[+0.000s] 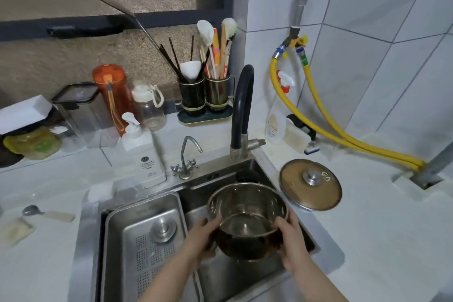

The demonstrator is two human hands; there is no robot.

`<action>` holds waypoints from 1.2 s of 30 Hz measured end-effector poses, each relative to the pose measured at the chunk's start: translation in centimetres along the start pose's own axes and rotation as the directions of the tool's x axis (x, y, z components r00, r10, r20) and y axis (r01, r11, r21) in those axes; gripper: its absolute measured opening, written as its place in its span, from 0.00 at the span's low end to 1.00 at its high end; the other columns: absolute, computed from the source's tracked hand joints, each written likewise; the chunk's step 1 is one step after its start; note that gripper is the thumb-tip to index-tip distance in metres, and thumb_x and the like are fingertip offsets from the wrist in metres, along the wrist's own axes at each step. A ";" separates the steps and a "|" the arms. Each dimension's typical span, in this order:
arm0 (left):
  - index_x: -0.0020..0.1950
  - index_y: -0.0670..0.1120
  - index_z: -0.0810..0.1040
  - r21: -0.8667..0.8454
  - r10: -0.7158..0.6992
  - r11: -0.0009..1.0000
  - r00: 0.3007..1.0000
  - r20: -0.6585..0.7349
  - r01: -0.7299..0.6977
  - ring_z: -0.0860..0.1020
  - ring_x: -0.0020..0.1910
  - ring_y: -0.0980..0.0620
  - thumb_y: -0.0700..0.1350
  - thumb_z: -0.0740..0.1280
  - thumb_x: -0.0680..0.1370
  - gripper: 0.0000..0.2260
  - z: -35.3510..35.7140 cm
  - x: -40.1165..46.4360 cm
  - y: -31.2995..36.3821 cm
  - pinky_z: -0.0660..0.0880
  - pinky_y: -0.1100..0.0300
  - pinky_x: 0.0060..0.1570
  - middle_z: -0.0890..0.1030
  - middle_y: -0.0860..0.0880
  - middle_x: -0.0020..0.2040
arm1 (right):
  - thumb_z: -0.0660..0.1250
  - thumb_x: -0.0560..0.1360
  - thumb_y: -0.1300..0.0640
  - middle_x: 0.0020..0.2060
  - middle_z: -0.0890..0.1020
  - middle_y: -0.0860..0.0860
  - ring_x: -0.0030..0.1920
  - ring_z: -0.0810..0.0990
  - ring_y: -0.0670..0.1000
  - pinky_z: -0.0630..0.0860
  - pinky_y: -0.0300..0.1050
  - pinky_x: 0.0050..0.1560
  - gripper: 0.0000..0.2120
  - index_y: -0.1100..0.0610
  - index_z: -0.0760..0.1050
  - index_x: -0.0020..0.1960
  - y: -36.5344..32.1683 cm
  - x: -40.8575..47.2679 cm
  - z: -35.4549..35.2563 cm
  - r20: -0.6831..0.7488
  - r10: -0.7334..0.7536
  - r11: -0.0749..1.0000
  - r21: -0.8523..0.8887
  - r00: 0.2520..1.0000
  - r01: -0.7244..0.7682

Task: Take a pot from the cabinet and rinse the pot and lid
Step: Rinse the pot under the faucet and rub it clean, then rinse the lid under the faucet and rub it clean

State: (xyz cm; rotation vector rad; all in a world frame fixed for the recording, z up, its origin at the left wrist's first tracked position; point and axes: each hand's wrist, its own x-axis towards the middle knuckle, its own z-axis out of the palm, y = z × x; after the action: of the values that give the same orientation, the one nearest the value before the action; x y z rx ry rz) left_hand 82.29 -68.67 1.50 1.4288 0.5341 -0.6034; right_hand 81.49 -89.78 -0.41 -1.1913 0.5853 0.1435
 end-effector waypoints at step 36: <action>0.53 0.71 0.76 0.198 0.120 0.938 0.800 0.588 -0.286 0.81 0.46 0.57 0.32 0.63 0.72 0.31 33.8 5.9 0.4 0.78 0.52 0.49 0.83 0.64 0.43 | 0.66 0.71 0.61 0.52 0.82 0.56 0.52 0.80 0.57 0.76 0.55 0.58 0.30 0.50 0.65 0.71 -6.6 -4.4 -27.5 -0.686 -0.345 0.923 -0.370 0.640 0.102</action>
State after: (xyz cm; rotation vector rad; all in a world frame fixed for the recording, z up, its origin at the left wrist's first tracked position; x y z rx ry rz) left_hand 86.32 -102.72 0.39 1.4506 -0.1950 -0.9106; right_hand 70.75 -116.24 0.62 -1.6143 1.1562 -0.5330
